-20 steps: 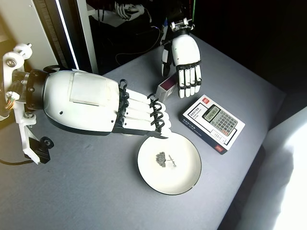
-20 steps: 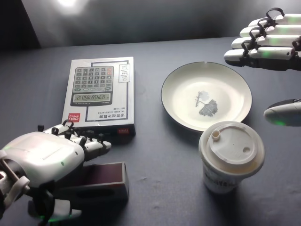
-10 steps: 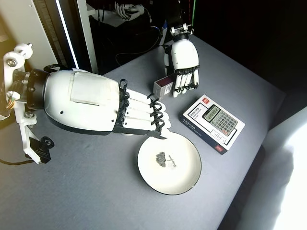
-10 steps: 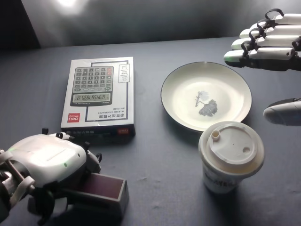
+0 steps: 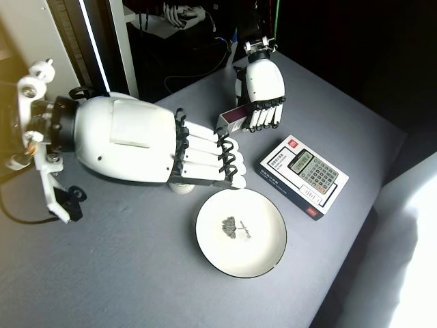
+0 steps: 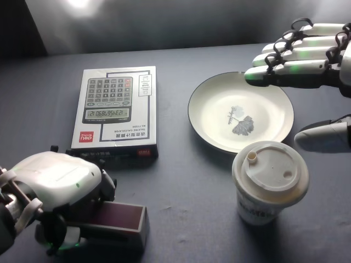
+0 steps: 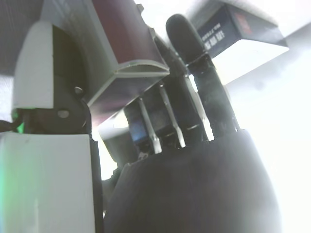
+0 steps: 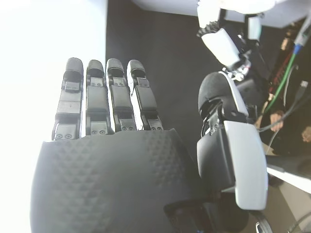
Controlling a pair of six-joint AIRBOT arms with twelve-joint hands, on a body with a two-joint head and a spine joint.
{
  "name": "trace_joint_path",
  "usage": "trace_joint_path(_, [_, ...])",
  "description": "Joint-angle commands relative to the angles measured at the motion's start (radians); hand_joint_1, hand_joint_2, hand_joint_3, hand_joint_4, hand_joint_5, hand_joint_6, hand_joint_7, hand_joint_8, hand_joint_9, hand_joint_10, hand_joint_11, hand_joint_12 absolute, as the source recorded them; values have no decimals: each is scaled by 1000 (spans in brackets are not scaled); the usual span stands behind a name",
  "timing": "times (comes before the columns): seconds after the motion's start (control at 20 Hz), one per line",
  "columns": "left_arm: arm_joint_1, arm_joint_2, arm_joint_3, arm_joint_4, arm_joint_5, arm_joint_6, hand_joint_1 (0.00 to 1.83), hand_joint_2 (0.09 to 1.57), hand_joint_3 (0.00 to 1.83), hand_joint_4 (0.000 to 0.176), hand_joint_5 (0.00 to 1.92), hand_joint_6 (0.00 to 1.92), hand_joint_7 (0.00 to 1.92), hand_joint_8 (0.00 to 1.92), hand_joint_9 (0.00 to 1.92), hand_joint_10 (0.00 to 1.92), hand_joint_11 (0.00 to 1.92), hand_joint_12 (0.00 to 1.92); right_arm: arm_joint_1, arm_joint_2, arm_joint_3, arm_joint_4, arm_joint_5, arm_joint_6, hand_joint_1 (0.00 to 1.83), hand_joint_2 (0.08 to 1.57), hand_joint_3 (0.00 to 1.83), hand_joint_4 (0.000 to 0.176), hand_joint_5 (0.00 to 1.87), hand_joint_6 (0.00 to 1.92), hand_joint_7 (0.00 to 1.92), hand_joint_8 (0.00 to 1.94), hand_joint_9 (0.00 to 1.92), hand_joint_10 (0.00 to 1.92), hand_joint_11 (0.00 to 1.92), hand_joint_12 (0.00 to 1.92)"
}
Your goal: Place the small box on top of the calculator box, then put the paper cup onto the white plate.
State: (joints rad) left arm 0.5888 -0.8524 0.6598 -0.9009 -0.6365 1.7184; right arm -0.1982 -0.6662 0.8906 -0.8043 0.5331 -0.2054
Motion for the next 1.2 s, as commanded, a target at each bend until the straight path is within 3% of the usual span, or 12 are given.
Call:
trace_joint_path(0.0, [-15, 4, -2, 28, -62, 9, 1375, 1086, 0, 0, 1076, 700, 1074, 896, 876, 1243, 534, 1243, 12, 7, 8, 3, 126, 47, 113, 1273, 1, 0, 186, 3, 161, 3, 149, 5, 0, 441])
trace_joint_path(0.2, [-105, 17, 3, -49, -14, 109, 1370, 1111, 2, 0, 1045, 725, 998, 1056, 823, 1310, 499, 1258, 15, -12, 34, -97, 161, 146, 127, 1275, 1, 0, 176, 2, 156, 1, 144, 5, 0, 432])
trace_joint_path(0.35, [-181, 19, 23, -111, 45, 194, 1367, 1111, 0, 0, 1021, 791, 1019, 1008, 822, 1293, 500, 1253, 15, -22, 39, -166, 165, 182, 182, 1266, 0, 0, 195, 5, 167, 5, 157, 7, 0, 452])
trace_joint_path(0.55, [-301, 7, 88, -197, 157, 326, 1375, 1090, 0, 0, 1099, 646, 1049, 963, 857, 1261, 524, 1269, 15, -29, 39, -180, 166, 183, 161, 1270, 0, 0, 166, 1, 136, 2, 133, 2, 0, 413])
trace_joint_path(0.7, [-372, -11, 142, -228, 204, 387, 1369, 1108, 0, 0, 1034, 760, 1016, 1016, 835, 1285, 482, 1265, 15, -29, 39, -180, 171, 183, 101, 1283, 1, 0, 133, 2, 98, 3, 89, 4, 0, 314])
trace_joint_path(0.85, [-420, -36, 199, -240, 230, 404, 1371, 1109, 0, 0, 1051, 719, 1018, 1030, 820, 1310, 481, 1304, 16, -35, 39, -180, 177, 185, 129, 1280, 0, 0, 165, 4, 142, 6, 135, 9, 0, 458])
trace_joint_path(1.15, [-466, -115, 334, -235, 268, 406, 1367, 1124, 0, 0, 1001, 787, 997, 1059, 797, 1354, 458, 1313, 23, -43, 41, -215, 177, 229, 143, 1280, 0, 0, 186, 7, 170, 6, 160, 8, 0, 476])
